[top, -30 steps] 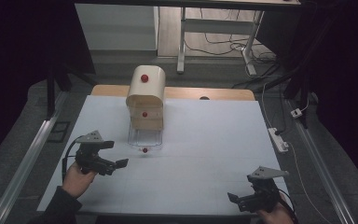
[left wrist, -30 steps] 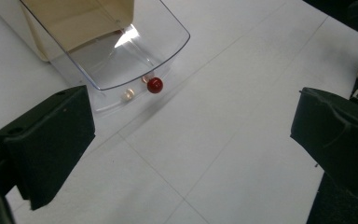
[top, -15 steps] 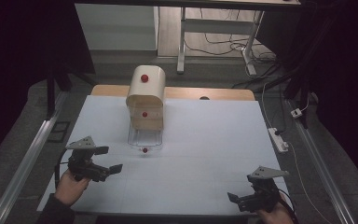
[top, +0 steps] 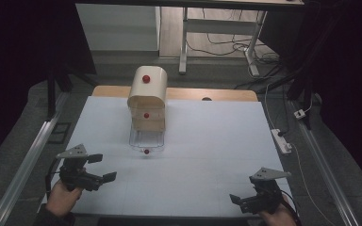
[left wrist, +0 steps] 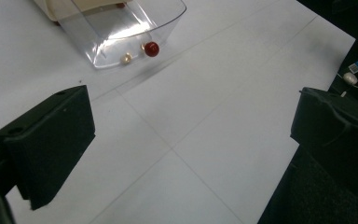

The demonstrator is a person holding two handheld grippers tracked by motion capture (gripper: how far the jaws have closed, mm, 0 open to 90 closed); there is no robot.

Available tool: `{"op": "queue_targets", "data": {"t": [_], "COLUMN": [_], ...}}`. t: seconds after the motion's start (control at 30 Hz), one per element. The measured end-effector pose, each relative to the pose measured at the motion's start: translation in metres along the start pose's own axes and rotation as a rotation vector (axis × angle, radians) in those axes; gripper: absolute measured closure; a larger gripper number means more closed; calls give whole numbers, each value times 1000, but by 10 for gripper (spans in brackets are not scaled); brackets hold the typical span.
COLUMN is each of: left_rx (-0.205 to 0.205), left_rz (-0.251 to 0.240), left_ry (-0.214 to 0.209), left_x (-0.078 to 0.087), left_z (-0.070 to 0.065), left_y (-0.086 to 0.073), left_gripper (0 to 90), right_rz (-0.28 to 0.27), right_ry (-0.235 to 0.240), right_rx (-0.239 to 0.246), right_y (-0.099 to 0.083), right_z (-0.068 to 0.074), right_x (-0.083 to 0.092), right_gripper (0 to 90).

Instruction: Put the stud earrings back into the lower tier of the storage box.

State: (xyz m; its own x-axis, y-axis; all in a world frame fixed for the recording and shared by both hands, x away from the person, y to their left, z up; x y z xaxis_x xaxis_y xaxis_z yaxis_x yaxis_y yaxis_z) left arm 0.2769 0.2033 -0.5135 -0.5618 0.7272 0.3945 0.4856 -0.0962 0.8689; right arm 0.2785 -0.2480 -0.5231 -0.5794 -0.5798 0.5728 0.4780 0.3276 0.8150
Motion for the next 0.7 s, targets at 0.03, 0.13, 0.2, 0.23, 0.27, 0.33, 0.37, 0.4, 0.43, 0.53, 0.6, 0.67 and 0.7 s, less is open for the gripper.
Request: {"op": "queue_targets", "data": {"t": [0.03, 0.13, 0.2, 0.23, 0.27, 0.33, 0.37, 0.4, 0.43, 0.53, 0.6, 0.67, 0.7], "left_rx": [1, 6, 11, 13, 15, 21, 23, 26, 27, 26, 29, 26, 27], "left_rz": [0, -2, -5, -6, -6, -6, -6, -5, -3, 6, 11, 14, 15], "left_ry": [2, 9, 13, 14, 17, 21, 21, 21, 24, 36, 41, 49, 50], "left_x": [2, 8, 12, 14, 16, 20, 21, 22, 24, 27, 30, 32, 33], "left_z": [0, 0, 0, 0, 0, 0, 0, 0, 1, 1, 2, 2, 2], "left_y": [-1, -5, -7, -8, -9, -11, -12, -13, -15, -18, -21, -23, -24], "left_gripper": [0, 0, 0, 0, 0, 0, 0, 0, 0, 0, 0, 0, 0], "right_rz": [2, 2, 2, 3, 4, 4, 4, 4, 2, 1, 3, 4, 4], "right_ry": [1, 2, 2, 1, 0, -1, -1, -1, 0, 0, -2, -2, -2], "right_rx": [3, 3, 2, 4, 4, 6, 6, 6, 4, 3, 7, 7, 7], "right_y": [0, 0, 0, 0, 0, 0, 0, 0, 0, 0, 0, 0, 0], "right_z": [0, 0, 0, 0, 0, 0, 0, 0, 0, 0, 0, 0, 0], "right_x": [0, 0, 0, 0, 0, 0, 0, 0, 0, 0, 0, 0, 0], "right_gripper": [0, 0, 0, 0, 0, 0, 0, 0, 0, 0, 0, 0, 0]}}
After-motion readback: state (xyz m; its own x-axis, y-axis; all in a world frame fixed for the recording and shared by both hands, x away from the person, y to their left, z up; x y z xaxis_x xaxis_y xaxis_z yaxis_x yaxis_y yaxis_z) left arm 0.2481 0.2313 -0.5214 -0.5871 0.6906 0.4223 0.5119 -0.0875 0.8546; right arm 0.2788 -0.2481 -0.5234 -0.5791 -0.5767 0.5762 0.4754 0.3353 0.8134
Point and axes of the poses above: each handheld gripper's, and its own axes: x roughly backward along the jaws, y roughly out of its top, z roughly to its left, the point moved 8 cm from there along -x, roughly forward along the jaws, and after that the axes turned 12 degrees about -z, right-handed, at the moved point
